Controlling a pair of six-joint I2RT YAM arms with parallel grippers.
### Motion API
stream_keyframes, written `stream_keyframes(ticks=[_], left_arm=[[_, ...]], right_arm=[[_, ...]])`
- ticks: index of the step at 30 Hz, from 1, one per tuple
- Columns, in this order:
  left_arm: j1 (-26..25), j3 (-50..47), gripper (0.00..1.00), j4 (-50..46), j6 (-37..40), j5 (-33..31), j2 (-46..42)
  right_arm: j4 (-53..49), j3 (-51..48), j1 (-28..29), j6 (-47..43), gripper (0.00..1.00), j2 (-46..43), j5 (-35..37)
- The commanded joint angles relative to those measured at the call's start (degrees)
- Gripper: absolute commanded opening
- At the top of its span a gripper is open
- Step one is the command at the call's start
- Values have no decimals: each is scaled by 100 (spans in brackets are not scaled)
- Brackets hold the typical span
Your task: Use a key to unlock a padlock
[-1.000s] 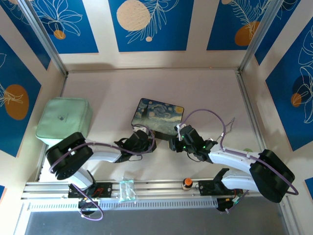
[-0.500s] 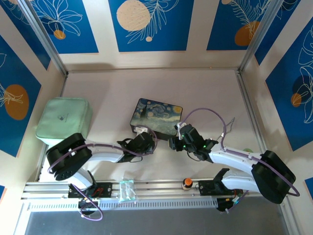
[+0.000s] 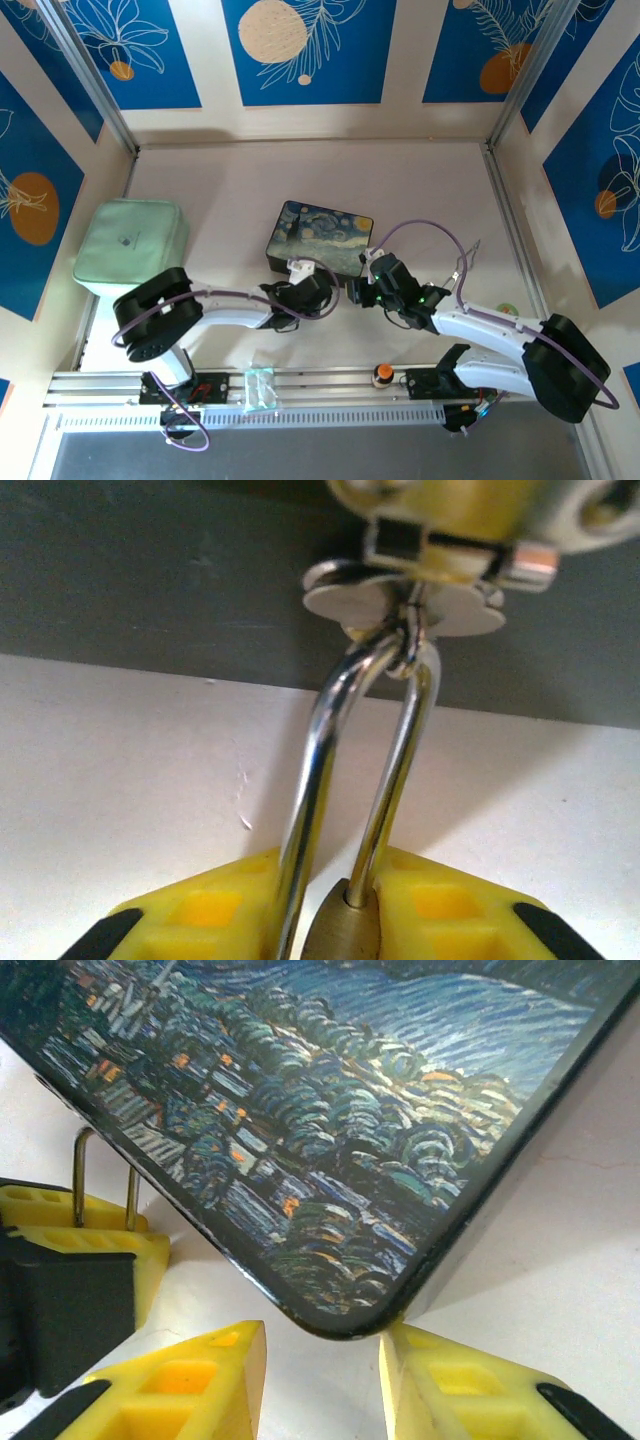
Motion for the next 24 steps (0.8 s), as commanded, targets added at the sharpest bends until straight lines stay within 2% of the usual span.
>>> stream_keyframes(ticks=[1,5,9,15,21,24], left_arm=[[-107,244,26,-1460,167,-410,451],[-285,682,22,-1949,183,-587,794],[-309,857,21,-2191,222,-685,903],[-343,1435,21,-3135,438,-1086,1256],[-619,2371,21,-4502,365,-1854,2122],[-664,2543,21,-4675,304,-1853,2352]], right_arm=[[-37,-12,31,89,35,-180,148],[-176,-17,20,200,35,-320,342],[-848,124,-78,749,35,-553,937],[-1176,179,-201,944,35,-1134,1057],[-1260,163,-474,1077,36,-1317,817],[-1215,111,-563,1132,36,-1307,710]])
